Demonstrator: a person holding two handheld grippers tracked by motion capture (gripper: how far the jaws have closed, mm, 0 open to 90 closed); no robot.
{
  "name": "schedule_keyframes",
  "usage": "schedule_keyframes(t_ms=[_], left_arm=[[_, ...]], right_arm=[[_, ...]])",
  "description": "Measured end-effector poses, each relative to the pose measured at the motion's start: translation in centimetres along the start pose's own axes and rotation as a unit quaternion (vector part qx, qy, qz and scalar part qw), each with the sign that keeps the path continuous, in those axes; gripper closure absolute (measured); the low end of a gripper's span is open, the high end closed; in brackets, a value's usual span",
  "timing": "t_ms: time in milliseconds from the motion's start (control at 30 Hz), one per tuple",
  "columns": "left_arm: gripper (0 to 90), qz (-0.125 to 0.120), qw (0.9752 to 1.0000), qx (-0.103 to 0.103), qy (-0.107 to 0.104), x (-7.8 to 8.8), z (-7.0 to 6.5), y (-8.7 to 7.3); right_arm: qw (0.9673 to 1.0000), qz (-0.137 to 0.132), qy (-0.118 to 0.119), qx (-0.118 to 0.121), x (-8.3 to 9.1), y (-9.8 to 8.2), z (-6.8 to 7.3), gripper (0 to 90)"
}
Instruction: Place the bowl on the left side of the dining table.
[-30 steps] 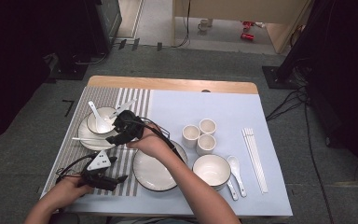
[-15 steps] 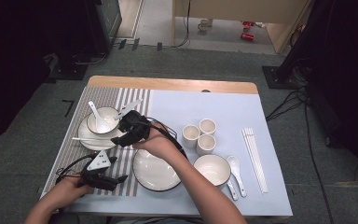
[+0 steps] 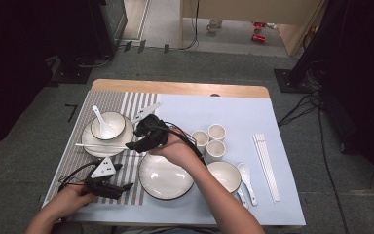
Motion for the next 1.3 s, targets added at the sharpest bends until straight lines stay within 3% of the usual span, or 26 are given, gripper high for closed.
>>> schedule_keyframes(t_ms=[867, 1300], left_arm=[[17.1, -0.002, 1.0, 0.004, -0.001, 0.0, 0.0, 0.0], [17.1, 0.0, 1.0, 0.002, -0.001, 0.0, 0.0, 0.0]], right_arm=[[0.9997, -0.009, -0.022, -0.006, 4.7, -2.8, -1.9, 46.9], [0.9991, -0.011, -0.038, -0.014, 6.2, -4.6, -3.1, 43.5]])
Point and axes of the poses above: each handheld gripper's, and its own axes: x roughly backward along the jaws, y roughly out of its top, z roughly to its left, the point moved 4 cm from there along -x, roughly forward along the jaws
